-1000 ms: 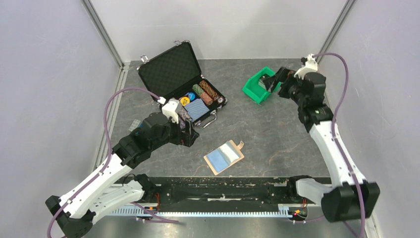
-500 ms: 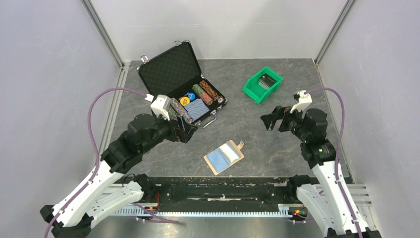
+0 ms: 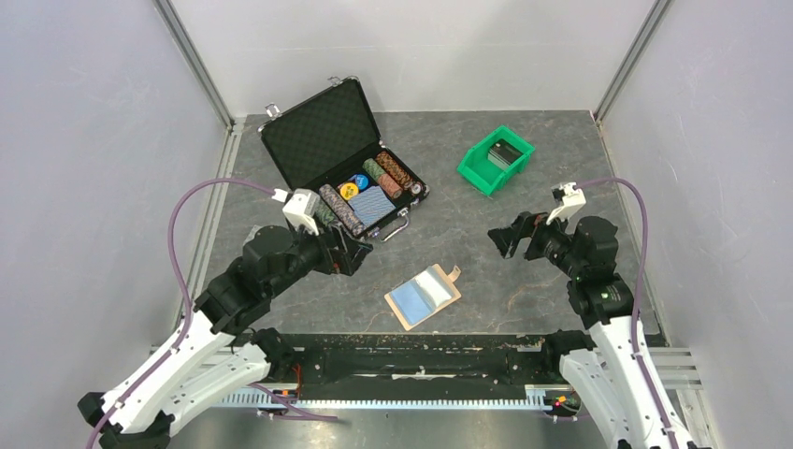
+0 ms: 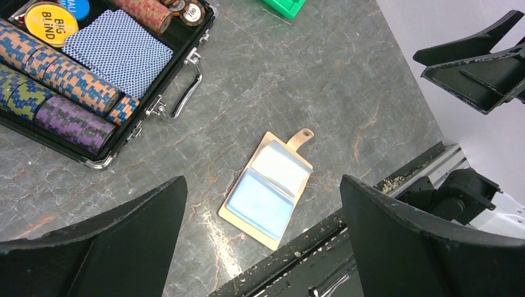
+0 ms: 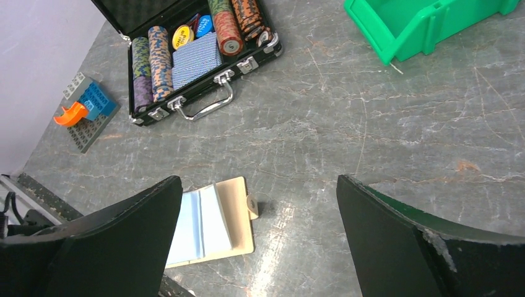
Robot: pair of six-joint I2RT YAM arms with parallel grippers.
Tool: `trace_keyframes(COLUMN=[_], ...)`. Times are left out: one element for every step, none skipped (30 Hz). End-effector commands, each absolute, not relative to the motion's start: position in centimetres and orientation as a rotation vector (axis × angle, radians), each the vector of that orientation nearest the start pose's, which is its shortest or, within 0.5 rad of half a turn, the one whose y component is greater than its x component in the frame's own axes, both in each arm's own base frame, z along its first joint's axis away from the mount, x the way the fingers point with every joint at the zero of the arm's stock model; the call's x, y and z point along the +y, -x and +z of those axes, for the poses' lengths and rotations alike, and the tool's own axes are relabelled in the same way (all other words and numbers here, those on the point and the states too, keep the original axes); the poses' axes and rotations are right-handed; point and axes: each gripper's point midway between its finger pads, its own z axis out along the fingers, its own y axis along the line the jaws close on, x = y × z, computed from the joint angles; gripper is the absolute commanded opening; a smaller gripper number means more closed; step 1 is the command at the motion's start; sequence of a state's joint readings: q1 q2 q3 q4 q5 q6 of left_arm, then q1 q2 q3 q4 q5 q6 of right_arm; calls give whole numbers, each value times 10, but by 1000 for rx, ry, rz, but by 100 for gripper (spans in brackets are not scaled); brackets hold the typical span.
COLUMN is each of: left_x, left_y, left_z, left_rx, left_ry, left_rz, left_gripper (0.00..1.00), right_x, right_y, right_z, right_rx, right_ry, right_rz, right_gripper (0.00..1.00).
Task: Take the credit cards out of the card holder
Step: Reset both arms
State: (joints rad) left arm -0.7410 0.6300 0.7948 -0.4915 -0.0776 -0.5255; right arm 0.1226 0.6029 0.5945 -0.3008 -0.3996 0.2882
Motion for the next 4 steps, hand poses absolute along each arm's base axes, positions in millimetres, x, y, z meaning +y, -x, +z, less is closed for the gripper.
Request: trace_keyframes(left_x=[-183, -183, -182, -182], left_y=[-196, -196, -196, -195], left_z=[271, 271, 271, 271], left_rx=[1901, 1900, 1901, 1900], left_ry=[-104, -106, -105, -107], left_rz=[-801, -800, -800, -799], left_gripper=[100, 100, 100, 100], right_x=[116, 117, 117, 117], right_y=[-245, -245, -245, -245], right_z=[226, 226, 226, 226], right_rx=[1853, 1852, 1854, 1853], right_ry=[130, 131, 131, 132], right_rz=[701, 703, 703, 702], right_gripper=[98, 98, 98, 98])
